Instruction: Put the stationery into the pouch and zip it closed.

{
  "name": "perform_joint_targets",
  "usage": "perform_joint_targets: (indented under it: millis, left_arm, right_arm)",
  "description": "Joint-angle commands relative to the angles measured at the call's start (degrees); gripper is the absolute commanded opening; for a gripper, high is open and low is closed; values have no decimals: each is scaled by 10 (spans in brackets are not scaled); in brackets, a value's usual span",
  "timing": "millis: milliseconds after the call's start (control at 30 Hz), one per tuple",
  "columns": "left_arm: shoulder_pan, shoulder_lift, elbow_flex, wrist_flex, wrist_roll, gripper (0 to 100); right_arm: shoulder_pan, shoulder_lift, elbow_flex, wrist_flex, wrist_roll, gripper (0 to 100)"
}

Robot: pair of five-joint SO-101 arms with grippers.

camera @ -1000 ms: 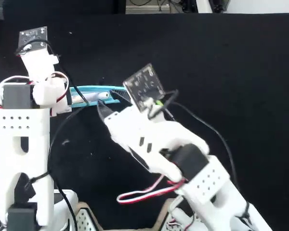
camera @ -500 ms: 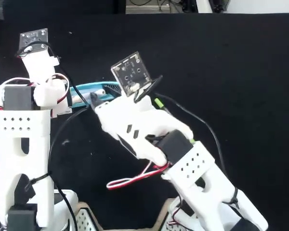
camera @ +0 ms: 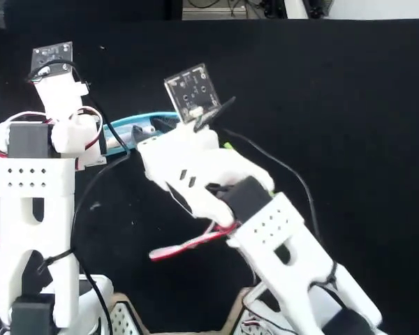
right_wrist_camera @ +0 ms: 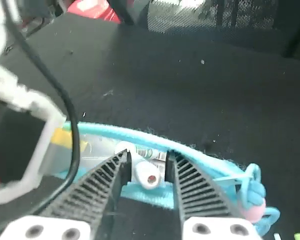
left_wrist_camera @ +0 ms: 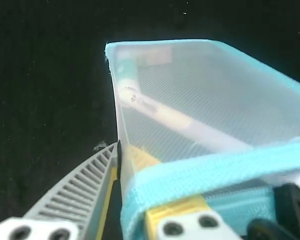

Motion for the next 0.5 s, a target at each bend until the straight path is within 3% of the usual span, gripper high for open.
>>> perform_joint_targets:
  millis: [0,100,300,467]
  left_arm:
    - [-4,-3,3,-6,4,30]
    - [-3,-3,3,-6,4,30]
    - [-5,-3,3,-6,4,30]
    - [-5,-3,3,-6,4,30]
  right_arm:
    - [10,23,-36,27,-6,83]
    - [8,-4,-45,51,-4,8]
    - [10,-77,-43,78,0,11]
    - [11,-126,-43,88,47,11]
